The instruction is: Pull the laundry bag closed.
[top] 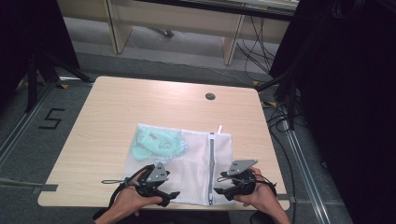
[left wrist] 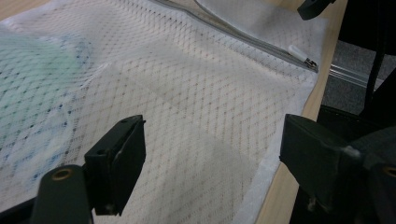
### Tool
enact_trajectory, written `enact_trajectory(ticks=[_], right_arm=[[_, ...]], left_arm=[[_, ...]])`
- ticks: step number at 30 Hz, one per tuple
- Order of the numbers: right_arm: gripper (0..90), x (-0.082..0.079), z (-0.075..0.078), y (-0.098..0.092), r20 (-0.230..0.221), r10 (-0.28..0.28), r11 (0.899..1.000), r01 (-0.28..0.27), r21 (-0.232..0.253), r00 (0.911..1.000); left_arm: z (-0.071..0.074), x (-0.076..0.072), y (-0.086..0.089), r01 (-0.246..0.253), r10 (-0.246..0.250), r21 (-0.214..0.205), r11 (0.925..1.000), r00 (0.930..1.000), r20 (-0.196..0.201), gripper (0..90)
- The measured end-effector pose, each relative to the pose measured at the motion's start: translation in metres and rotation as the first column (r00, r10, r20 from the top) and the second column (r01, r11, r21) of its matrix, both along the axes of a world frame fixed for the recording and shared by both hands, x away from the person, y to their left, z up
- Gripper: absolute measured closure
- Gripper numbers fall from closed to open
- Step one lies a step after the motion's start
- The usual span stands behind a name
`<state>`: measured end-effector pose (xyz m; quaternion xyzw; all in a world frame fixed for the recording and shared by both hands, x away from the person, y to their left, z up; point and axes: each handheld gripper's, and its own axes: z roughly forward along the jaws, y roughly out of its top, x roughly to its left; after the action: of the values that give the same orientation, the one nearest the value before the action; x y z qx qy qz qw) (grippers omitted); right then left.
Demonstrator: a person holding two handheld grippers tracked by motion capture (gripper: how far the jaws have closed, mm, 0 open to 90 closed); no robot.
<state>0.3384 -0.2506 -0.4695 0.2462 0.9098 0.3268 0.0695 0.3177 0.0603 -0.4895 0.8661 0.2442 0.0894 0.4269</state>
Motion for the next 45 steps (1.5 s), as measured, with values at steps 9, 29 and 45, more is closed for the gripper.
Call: enact_trajectory(ticks=[9, 29, 45], right_arm=[[39.2, -0.004, -0.001, 0.008, -0.017, 0.053, 0.998, -0.053, -0.016, 0.9985], [54.2, -0.008, -0.007, 0.024, -0.060, 0.205, 0.973, -0.210, -0.099, 0.9769], [62.1, -0.008, -0.011, 0.029, -0.100, 0.238, 0.961, -0.250, -0.123, 0.9660]], left_arm=[[-0.003, 0.001, -0.009, 0.019, -0.019, -0.001, 0.9998, 0.9998, -0.002, 22.3], [-0.006, 0.004, -0.018, 0.043, -0.043, 0.005, 0.9990, 0.9991, 0.001, 22.5], [-0.005, 0.005, -0.017, 0.036, -0.036, 0.003, 0.9993, 0.9993, -0.006, 22.5]])
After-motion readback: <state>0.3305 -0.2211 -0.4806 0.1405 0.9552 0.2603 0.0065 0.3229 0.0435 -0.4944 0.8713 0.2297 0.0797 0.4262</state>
